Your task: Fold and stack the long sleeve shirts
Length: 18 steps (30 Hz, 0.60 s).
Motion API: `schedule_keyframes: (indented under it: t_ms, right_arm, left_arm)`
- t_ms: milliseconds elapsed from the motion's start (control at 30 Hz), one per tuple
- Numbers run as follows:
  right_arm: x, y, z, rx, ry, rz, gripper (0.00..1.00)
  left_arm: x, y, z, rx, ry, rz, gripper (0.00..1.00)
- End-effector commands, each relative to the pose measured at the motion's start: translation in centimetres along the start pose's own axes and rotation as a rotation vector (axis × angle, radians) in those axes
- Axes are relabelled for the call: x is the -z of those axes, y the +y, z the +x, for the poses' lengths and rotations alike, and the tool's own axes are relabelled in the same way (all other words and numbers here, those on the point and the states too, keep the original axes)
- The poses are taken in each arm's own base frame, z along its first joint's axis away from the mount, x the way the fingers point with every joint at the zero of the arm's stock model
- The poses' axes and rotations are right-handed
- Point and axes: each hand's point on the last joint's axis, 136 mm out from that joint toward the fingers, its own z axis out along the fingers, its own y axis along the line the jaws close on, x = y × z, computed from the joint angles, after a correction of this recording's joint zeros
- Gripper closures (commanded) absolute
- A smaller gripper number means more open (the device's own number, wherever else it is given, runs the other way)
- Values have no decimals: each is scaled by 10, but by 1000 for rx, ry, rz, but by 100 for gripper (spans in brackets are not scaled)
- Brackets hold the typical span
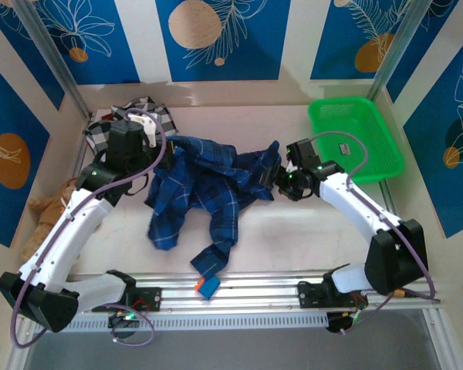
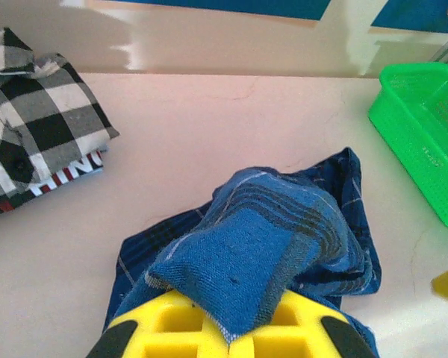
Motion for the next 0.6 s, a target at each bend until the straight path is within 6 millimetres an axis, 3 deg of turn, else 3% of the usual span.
schedule_keyframes:
  t_ms: [0, 233, 333, 367, 467, 567]
  right_arm:
    - [-28, -7, 0, 58, 2, 55, 31]
    - [-87, -19, -2, 66, 23, 161, 31]
    - [-101, -24, -15, 68, -21, 239, 33]
    - [-104, -29, -23, 70, -47, 285, 37]
    - [-103, -40, -53, 52, -164, 390, 64]
    - [-90, -35, -84, 52, -265, 386, 83]
  left_arm:
    - [4, 5, -6, -38, 12, 5, 95]
    - [17, 10, -25, -40, -29, 10, 94]
    - [22, 9, -34, -59, -44, 14, 94]
    - [24, 9, -37, -68, -50, 14, 94]
    - [33, 7, -46, -88, -78, 17, 94]
    - [44, 5, -53, -111, -102, 21, 94]
